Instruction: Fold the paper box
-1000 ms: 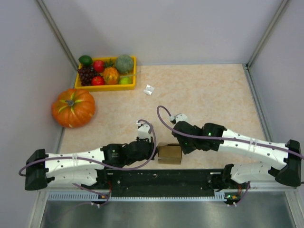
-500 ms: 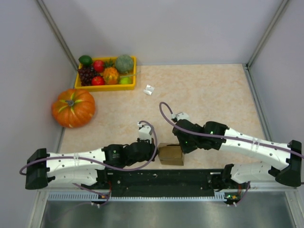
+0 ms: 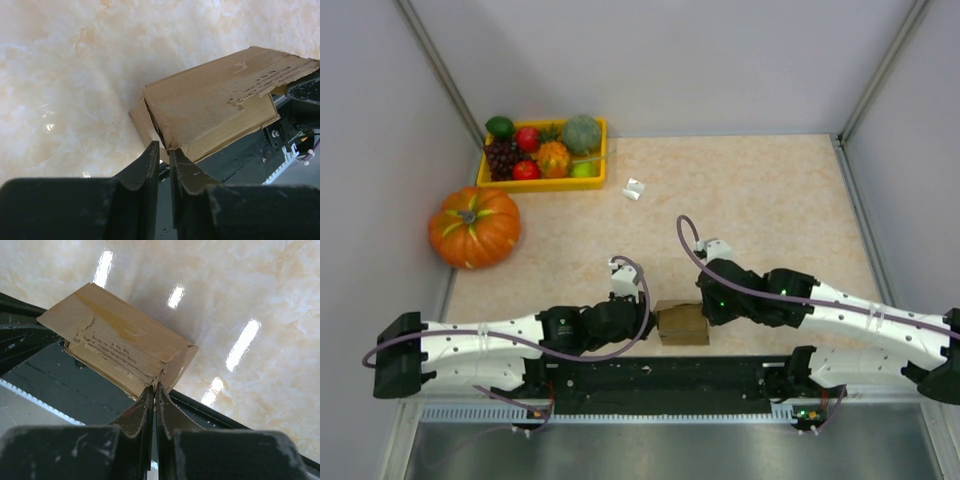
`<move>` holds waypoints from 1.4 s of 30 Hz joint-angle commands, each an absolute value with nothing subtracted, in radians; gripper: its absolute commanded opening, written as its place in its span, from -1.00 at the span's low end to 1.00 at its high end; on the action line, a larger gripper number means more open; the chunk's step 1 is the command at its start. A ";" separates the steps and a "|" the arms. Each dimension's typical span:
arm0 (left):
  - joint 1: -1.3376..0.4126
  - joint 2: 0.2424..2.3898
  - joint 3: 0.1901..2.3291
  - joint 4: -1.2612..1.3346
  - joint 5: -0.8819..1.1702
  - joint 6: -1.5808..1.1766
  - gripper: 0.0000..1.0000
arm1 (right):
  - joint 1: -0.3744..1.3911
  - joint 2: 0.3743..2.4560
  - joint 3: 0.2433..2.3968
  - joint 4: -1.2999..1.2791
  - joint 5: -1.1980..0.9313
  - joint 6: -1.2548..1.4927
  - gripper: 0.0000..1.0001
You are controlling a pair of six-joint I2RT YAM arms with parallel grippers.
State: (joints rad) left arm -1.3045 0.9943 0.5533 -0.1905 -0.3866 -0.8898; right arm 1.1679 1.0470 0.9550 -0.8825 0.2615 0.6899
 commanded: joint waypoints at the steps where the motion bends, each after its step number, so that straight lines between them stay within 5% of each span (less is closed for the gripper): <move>1: -1.316 1.049 0.554 -0.207 -0.380 -0.908 -0.57 | 1.169 1.009 0.948 -0.735 0.250 0.741 -1.00; 7: -1.316 1.095 0.577 -0.207 -0.413 -0.893 -0.59 | 1.170 0.992 0.943 -0.732 0.258 0.764 -1.00; 9: -1.318 1.118 0.583 -0.202 -0.428 -0.891 -0.83 | 1.169 0.986 0.943 -0.732 0.268 0.767 -1.00; 14: -1.353 1.183 0.635 -0.267 -0.535 -0.876 -0.99 | 1.167 0.956 0.951 -0.741 0.291 0.793 -1.00; 28: -1.404 1.186 0.753 -0.383 -0.615 -0.842 -1.00 | 1.108 0.919 0.864 -0.778 0.256 0.747 -1.00; 36: -1.407 1.180 0.767 -0.400 -0.609 -0.839 -1.00 | 1.135 0.950 0.854 -0.773 0.340 0.632 -0.14; 42: -1.413 1.180 0.767 -0.416 -0.620 -0.845 -1.00 | 1.157 0.968 0.838 -0.773 0.439 0.624 -0.13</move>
State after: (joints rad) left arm -1.4021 1.1995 0.7372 -0.3782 -0.5968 -0.8543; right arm 1.1408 0.9501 0.8440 -0.7982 0.3447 0.6548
